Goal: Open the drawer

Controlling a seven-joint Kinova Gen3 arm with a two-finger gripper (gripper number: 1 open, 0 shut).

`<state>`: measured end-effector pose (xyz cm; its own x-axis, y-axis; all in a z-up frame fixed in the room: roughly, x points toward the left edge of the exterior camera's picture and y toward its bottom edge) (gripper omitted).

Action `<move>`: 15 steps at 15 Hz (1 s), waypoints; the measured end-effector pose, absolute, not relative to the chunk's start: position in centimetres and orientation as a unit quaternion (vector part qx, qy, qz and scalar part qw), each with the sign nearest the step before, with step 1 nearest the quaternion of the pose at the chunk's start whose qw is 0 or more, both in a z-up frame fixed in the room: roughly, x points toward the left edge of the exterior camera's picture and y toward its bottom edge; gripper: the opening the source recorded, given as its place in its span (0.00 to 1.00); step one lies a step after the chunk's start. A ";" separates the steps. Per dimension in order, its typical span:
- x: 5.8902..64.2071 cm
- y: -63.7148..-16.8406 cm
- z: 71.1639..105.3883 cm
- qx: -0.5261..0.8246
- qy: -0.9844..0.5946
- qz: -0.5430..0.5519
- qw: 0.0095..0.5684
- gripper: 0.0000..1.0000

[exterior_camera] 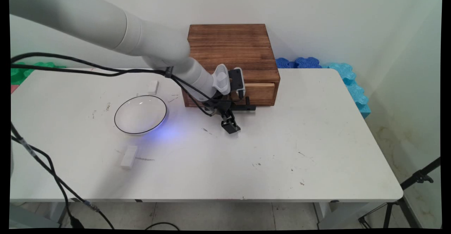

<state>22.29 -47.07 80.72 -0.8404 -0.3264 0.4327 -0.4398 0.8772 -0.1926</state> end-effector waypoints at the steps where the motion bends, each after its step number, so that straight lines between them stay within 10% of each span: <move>1: 22.2 -46.9 80.7 0.203 -0.949 0.142 0.198 1.00; 15: 21.3 -42.9 80.6 0.205 -0.950 0.113 0.207 1.00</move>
